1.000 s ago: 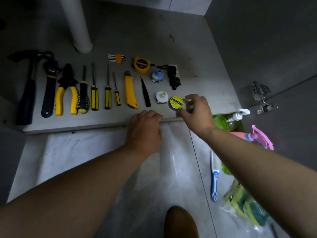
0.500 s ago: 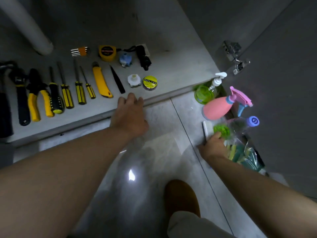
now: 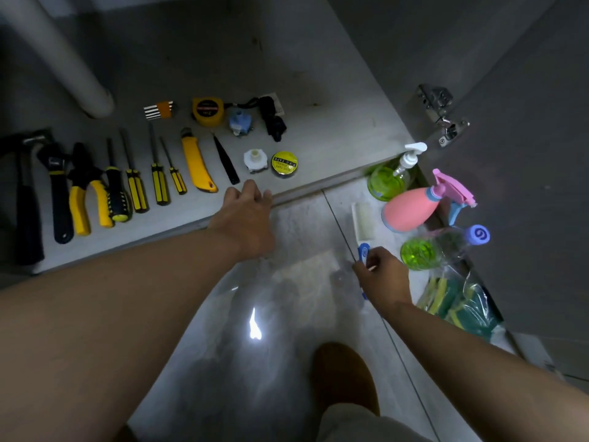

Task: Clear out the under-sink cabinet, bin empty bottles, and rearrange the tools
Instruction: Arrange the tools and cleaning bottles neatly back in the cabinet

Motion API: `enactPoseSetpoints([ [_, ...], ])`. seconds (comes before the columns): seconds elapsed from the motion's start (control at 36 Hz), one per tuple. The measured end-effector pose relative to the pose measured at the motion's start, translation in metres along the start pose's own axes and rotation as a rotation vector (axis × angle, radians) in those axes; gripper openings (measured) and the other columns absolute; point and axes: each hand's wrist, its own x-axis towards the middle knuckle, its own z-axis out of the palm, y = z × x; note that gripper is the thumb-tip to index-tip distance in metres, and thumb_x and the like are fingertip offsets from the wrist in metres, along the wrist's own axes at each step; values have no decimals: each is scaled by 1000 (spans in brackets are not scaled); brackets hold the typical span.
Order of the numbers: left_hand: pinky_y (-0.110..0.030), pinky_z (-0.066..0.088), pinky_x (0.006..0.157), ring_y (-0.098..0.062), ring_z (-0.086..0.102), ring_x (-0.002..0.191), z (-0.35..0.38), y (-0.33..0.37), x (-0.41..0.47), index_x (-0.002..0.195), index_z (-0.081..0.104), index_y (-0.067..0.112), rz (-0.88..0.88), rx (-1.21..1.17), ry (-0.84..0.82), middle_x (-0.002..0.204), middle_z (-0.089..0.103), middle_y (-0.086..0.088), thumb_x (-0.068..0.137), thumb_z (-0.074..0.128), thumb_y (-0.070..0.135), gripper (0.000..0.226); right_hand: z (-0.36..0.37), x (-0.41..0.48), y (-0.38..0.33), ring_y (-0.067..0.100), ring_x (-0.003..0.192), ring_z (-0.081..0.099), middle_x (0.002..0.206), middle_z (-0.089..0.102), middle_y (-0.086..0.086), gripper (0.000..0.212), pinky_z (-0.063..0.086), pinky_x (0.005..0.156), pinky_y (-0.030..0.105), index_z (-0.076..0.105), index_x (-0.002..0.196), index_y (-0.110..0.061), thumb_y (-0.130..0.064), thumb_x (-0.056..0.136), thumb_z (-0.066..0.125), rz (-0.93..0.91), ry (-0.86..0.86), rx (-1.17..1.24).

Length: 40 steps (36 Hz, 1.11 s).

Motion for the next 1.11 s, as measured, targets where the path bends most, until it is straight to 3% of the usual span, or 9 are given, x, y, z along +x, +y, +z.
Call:
enactPoseSetpoints([
  [0.11, -42, 47, 103, -37, 30, 130, -1, 1, -1, 161, 13, 11, 3, 31, -14, 148, 22, -10, 90, 63, 35, 90, -6, 7, -46, 9, 59, 61, 69, 63, -10, 16, 42, 61, 17, 57, 77, -31, -24, 77, 71, -235, 88, 138],
  [0.25, -38, 43, 100, -37, 33, 122, 1, 9, -3, 159, 15, 5, -2, 84, 3, 145, 25, -11, 90, 57, 42, 88, -12, 51, -119, 22, 70, 61, 78, 67, -1, 9, 48, 66, 34, 67, 84, -15, -21, 77, 69, -389, 130, 60],
  [0.42, -40, 39, 104, -37, 37, 120, -9, 8, -1, 149, 32, 7, 22, 105, -23, 138, 32, -13, 88, 58, 46, 77, -8, 108, -186, 29, 78, 58, 88, 65, 9, 20, 42, 66, 31, 66, 93, -11, -27, 80, 67, -304, 105, -151],
  [0.53, -40, 35, 108, -37, 35, 122, -14, 7, -1, 152, 29, 7, 24, 83, -56, 141, 30, -13, 88, 57, 53, 84, 3, 127, -203, 30, 84, 61, 94, 64, 12, 25, 45, 69, 32, 67, 102, -9, -24, 83, 69, -244, 70, -257],
  [0.67, -39, 36, 106, -34, 29, 121, -16, 9, -2, 154, 27, 6, 20, 85, -64, 143, 28, -12, 90, 60, 49, 84, 17, 126, -204, 32, 88, 61, 104, 61, 15, 24, 38, 69, 29, 69, 105, -4, -19, 86, 66, -285, 89, -274],
  [0.78, -38, 32, 104, -19, 15, 101, -18, 9, 1, 147, 39, 4, 40, 162, -37, 138, 36, -12, 92, 57, 42, 69, 19, 117, -196, 34, 95, 61, 111, 57, 17, 24, 39, 73, 29, 71, 107, -6, -20, 91, 60, -319, 49, -243],
  [0.92, -41, 32, 111, -37, 22, 133, -24, 4, 2, 157, 22, 8, 9, 123, -163, 150, 24, -15, 89, 64, 48, 89, 2, 82, -162, 36, 96, 60, 115, 52, 17, 28, 48, 81, 34, 65, 116, -9, -23, 92, 59, -371, 62, -146],
  [1.0, -43, 34, 115, -37, 19, 141, -31, 5, 0, 161, 13, 13, -28, 74, -221, 156, 18, -10, 93, 59, 38, 86, -20, 54, -124, 29, 96, 61, 110, 60, 15, 31, 49, 90, 37, 64, 122, -9, -17, 92, 62, -399, -86, -100],
  [1.11, -41, 33, 117, -37, 24, 148, -43, 26, -14, 162, 16, 21, -56, 23, -318, 163, 17, -11, 97, 55, 30, 76, -62, 11, -74, 17, 79, 60, 87, 69, 8, 16, 41, 74, 22, 70, 106, -13, -14, 91, 68, -291, -352, -111],
])
